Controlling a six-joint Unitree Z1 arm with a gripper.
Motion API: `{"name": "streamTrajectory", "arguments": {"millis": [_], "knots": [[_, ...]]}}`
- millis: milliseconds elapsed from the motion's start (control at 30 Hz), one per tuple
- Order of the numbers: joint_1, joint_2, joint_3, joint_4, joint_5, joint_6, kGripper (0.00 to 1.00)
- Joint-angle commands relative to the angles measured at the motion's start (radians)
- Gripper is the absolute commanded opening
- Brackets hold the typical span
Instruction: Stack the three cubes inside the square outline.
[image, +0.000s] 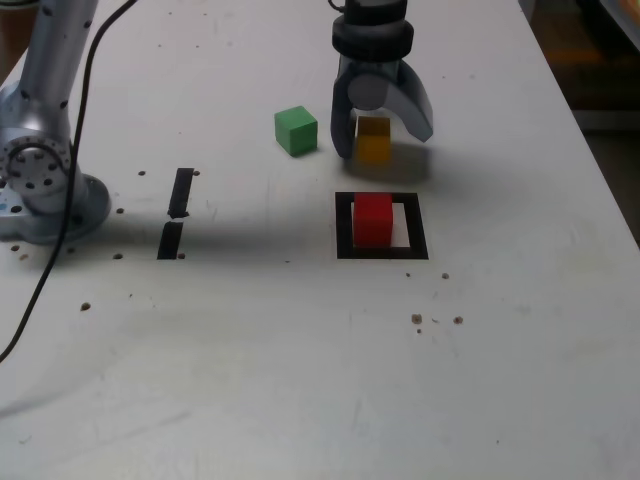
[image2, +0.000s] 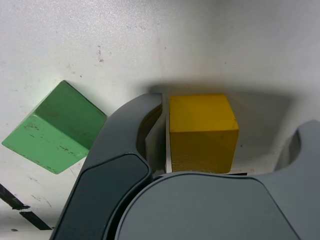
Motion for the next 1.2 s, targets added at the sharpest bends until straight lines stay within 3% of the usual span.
{"name": "streamTrajectory", "arguments": {"millis": [0,200,333,600,867,1167], "knots": [[0.005,-0.004,0.005,-0.007,-0.004,0.001,0.70],[0.007,-0.020,0.027,-0.104,-0.027,0.005,0.24],[0.006,-0.028,0.042,-0.134,-0.052,0.016,0.12],[0.006,-0.047,0.074,-0.140,-0.057,0.017,0.05],[0.006,-0.089,0.092,-0.128,-0.037,-0.011,0.04],[-0.026,-0.179,0.073,-0.044,-0.011,-0.094,0.04]]}}
